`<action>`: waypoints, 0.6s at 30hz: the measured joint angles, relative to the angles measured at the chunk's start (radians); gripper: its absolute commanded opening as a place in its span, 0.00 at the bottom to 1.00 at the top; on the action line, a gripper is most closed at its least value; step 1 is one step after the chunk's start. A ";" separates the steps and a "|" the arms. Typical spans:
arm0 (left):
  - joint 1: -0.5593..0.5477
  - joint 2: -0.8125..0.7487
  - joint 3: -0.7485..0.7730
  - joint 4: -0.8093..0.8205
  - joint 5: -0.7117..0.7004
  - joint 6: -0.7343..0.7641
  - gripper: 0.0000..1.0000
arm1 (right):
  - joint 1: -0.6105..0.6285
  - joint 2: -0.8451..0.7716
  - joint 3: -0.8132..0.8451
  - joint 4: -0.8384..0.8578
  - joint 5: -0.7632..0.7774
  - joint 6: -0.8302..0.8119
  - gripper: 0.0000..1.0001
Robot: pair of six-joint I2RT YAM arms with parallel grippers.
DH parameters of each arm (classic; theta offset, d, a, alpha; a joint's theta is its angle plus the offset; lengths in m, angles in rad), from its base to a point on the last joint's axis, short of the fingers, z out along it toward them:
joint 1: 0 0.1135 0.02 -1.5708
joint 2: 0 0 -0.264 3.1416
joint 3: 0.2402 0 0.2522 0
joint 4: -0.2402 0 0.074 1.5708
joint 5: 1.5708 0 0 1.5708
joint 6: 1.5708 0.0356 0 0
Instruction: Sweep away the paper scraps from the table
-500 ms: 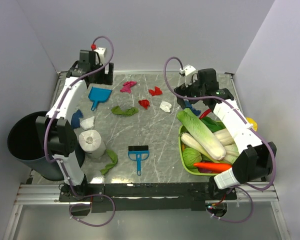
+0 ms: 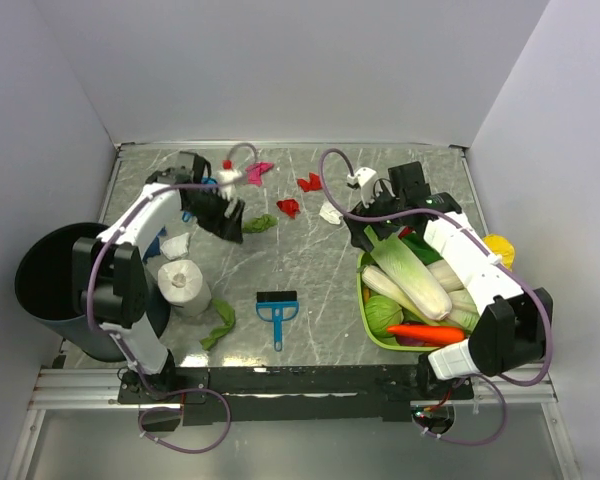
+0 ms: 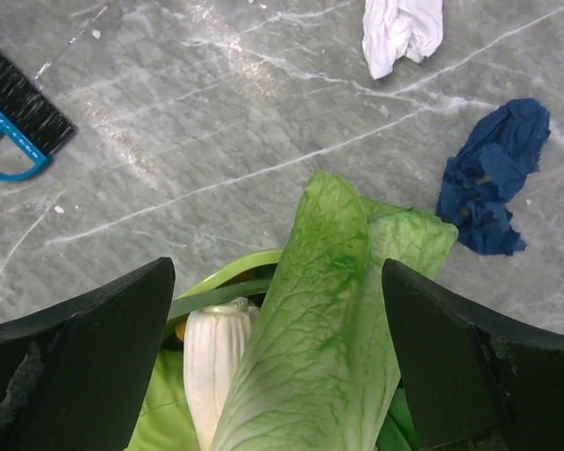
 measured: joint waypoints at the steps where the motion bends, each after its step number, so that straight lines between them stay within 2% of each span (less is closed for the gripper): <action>1: -0.011 -0.022 -0.037 -0.015 0.044 0.059 0.74 | 0.000 -0.005 0.000 0.000 0.000 0.000 0.99; 5: -0.064 -0.108 -0.193 -0.052 0.171 0.341 0.71 | 0.000 -0.024 0.007 -0.010 -0.009 0.000 1.00; 7: -0.089 -0.141 -0.248 -0.075 0.205 0.503 0.75 | 0.000 -0.025 0.014 -0.011 -0.013 0.001 1.00; 11: -0.156 -0.151 -0.270 -0.134 0.211 0.809 0.77 | 0.000 -0.026 0.019 -0.008 -0.016 0.027 1.00; 16: -0.214 -0.084 -0.261 -0.241 0.195 1.249 0.79 | 0.000 -0.012 0.077 0.000 -0.036 0.121 1.00; 18: -0.222 -0.076 -0.283 -0.240 0.169 1.408 0.75 | 0.000 0.003 0.124 0.009 -0.046 0.146 1.00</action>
